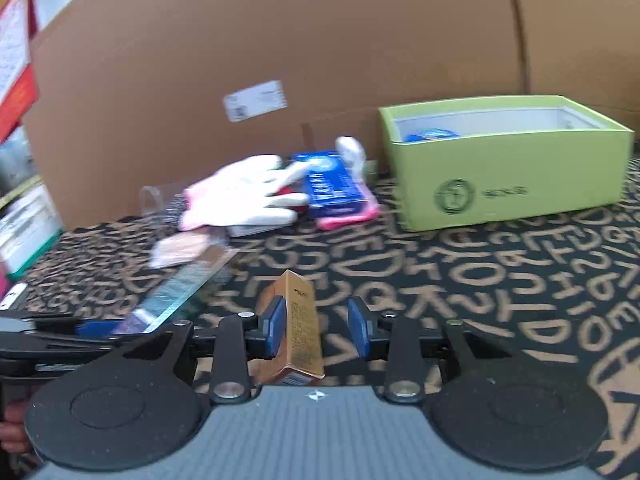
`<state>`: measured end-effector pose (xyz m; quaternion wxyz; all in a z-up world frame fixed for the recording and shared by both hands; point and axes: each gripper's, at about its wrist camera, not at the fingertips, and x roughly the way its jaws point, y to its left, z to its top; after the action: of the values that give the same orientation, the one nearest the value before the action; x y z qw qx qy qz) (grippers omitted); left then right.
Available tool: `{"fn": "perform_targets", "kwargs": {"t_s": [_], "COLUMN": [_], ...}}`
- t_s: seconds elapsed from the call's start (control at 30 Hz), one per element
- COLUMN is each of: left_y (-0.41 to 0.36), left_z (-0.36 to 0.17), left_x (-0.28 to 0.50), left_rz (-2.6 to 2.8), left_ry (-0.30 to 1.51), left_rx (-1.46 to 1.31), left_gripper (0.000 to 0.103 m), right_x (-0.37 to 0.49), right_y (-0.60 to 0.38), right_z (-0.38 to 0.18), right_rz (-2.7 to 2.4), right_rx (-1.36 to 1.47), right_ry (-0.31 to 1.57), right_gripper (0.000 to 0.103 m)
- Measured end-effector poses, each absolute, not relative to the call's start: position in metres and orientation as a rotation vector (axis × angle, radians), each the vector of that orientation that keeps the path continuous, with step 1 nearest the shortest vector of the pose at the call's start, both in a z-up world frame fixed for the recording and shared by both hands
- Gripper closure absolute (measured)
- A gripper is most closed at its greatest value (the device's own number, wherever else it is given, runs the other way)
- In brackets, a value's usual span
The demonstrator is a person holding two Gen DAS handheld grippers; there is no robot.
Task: Organize objects
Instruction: 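Lift the VIVX box with the left tool while the right lifts the copper box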
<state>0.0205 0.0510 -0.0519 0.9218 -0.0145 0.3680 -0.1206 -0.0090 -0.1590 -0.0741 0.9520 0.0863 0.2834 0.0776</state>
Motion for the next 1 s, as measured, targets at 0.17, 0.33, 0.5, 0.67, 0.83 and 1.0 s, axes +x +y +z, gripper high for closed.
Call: {"fn": "perform_targets", "kwargs": {"t_s": [0.17,0.33,0.5,0.67,0.83,1.0], "left_y": [0.045,0.037,0.033,0.022,0.012,0.002], "left_z": [-0.047,-0.051,-0.052,-0.053,-0.057,-0.048], "left_x": [0.033,0.053,0.053,0.055,0.058,0.054], "left_rz": [-0.256,-0.258,-0.268,-0.252,-0.253,-0.311], "left_ry": [0.747,0.764,0.77,0.764,0.746,0.771], "left_rx": [-0.01,-0.01,0.023,0.074,0.118,0.111], "left_gripper": [0.056,0.053,0.065,0.058,0.057,0.065], "right_x": [-0.018,-0.006,0.001,0.002,0.004,-0.004], "right_y": [-0.157,-0.138,-0.126,-0.122,-0.121,-0.14], "right_z": [-0.065,-0.07,-0.08,-0.08,-0.087,-0.086], "right_rz": [0.16,0.225,0.238,0.253,0.257,0.281], "right_rx": [0.14,0.075,0.006,-0.037,-0.044,0.032], "right_ry": [0.519,0.558,0.596,0.61,0.613,0.613], "right_gripper": [0.065,0.065,0.068,0.069,0.069,0.069]}}
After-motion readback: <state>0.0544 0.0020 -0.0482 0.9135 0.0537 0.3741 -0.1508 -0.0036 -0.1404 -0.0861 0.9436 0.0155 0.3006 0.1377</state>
